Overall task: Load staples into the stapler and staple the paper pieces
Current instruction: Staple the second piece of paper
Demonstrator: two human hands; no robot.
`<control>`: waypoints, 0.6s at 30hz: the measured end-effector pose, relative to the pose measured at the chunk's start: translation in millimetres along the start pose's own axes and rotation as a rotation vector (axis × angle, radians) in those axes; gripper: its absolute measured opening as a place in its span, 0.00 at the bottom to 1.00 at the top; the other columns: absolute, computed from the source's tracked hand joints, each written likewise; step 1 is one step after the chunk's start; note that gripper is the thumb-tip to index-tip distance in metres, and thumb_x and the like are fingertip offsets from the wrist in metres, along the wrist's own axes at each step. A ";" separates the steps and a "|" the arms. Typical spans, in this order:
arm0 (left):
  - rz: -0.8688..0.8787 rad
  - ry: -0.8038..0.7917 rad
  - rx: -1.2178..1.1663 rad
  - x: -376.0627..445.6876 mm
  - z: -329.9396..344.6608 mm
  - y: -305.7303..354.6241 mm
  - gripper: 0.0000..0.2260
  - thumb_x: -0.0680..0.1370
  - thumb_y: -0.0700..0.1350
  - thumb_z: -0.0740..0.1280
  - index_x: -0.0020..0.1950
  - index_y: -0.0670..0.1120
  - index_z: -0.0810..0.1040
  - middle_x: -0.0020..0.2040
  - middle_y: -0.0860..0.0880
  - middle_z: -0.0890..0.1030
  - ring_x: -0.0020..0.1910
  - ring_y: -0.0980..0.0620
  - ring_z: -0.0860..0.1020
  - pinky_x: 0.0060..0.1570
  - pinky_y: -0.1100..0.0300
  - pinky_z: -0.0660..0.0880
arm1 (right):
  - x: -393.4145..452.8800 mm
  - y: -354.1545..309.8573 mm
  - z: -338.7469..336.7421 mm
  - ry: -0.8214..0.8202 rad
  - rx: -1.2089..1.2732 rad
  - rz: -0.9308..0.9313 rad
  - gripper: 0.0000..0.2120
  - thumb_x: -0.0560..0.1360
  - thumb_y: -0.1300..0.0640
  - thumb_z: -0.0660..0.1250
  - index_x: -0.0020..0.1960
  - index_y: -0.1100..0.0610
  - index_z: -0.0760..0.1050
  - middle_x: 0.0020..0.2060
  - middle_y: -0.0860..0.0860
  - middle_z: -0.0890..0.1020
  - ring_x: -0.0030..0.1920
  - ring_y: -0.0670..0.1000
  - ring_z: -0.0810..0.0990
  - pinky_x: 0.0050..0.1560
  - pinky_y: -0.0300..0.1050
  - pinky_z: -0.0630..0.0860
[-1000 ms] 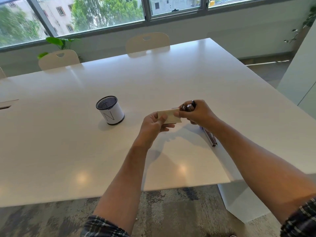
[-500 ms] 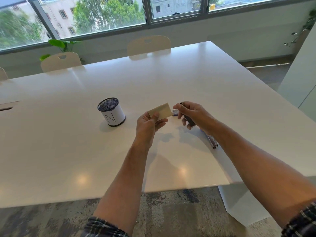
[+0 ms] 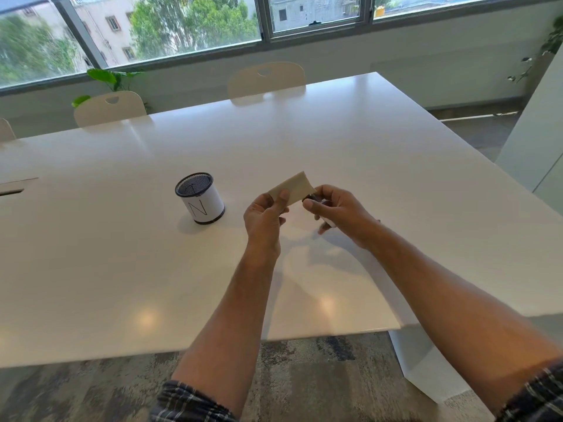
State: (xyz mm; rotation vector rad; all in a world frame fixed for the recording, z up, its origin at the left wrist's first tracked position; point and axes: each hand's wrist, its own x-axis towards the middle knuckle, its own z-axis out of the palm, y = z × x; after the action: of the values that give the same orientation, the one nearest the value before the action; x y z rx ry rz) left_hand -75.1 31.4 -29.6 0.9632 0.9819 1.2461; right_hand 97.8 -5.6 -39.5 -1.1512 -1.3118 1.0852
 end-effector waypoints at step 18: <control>0.131 0.006 0.146 -7.5 18.9 -7.7 0.11 0.69 0.43 0.82 0.46 0.41 0.86 0.35 0.51 0.85 0.32 0.61 0.80 0.34 0.71 0.74 | -0.6 4.8 1.2 0.148 0.183 -0.022 0.19 0.70 0.42 0.79 0.52 0.56 0.87 0.44 0.53 0.87 0.46 0.49 0.85 0.48 0.40 0.80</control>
State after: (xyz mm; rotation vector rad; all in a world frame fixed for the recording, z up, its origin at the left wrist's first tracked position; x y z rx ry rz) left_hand -55.3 22.5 -30.8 1.1532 1.0392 1.3001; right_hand 96.9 -5.5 -44.4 -1.0573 -1.0847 1.0601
